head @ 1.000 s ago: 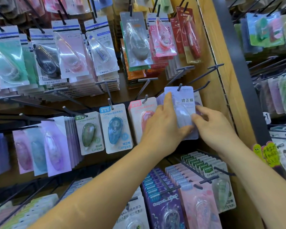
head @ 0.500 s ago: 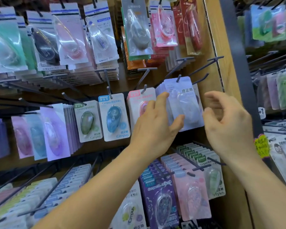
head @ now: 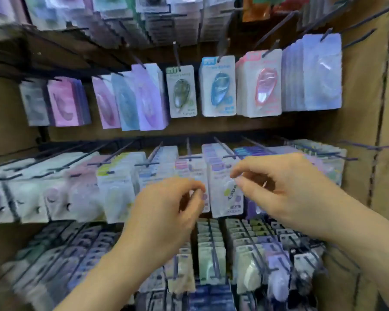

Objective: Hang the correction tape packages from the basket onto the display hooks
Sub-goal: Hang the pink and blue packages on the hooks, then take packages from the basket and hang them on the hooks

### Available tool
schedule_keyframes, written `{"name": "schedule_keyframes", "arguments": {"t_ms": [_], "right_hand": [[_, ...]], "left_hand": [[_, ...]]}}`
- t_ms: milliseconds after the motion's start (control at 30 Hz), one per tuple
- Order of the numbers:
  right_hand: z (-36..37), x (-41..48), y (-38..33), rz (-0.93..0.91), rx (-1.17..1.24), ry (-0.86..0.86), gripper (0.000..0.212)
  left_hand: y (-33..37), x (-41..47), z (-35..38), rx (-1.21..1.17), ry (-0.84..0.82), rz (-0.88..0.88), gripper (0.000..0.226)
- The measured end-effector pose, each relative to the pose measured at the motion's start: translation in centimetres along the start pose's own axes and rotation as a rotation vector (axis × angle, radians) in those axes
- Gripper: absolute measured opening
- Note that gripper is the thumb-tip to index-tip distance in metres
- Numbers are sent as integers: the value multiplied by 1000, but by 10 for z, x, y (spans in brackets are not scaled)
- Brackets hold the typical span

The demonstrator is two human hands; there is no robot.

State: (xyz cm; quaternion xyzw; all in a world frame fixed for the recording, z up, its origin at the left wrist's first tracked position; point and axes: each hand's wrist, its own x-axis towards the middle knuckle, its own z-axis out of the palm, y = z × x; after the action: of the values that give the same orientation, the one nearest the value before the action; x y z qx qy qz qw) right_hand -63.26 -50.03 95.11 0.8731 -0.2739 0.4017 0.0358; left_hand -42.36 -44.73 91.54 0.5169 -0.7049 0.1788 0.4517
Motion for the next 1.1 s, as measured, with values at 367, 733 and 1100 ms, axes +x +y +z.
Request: {"name": "schedule_keyframes", "arguments": {"t_ms": [367, 733, 1100], "right_hand": [[153, -76, -157, -265, -129, -674, 32], [365, -235, -274, -234, 261, -1150, 31], [591, -304, -335, 209, 576, -1359, 32]], "left_hand": [[-58, -300, -120, 328, -279, -570, 26], [-35, -586, -219, 438, -321, -1498, 29], [-137, -725, -197, 383, -207, -1952, 34]]}}
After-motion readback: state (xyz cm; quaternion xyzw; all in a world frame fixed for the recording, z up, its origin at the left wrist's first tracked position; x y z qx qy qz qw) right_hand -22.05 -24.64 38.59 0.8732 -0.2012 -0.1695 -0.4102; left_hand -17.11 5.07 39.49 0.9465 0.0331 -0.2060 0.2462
